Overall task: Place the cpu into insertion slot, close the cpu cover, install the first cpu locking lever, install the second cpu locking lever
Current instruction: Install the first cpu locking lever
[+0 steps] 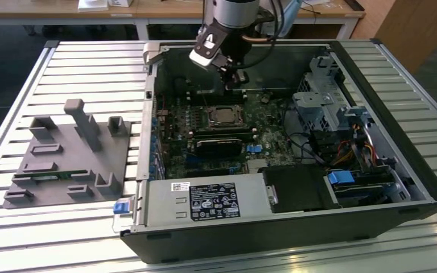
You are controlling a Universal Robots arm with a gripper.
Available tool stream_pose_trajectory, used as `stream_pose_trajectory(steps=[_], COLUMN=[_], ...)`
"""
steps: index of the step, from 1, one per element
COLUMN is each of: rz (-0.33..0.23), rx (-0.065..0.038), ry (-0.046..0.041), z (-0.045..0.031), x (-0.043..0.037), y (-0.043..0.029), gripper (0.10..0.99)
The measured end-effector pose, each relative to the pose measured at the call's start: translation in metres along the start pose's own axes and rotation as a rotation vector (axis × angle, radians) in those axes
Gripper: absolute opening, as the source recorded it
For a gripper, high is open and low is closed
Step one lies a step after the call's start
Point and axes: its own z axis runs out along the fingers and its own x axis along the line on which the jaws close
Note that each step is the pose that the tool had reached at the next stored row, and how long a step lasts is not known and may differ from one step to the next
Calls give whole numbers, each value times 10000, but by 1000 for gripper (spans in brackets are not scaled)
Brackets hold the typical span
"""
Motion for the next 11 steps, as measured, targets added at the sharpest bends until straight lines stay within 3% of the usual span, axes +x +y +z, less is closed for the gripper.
stream_pose_trajectory(steps=[11], rz=[-522], rx=[13], ry=[8], z=[0], x=[0], y=[0], gripper=[106])
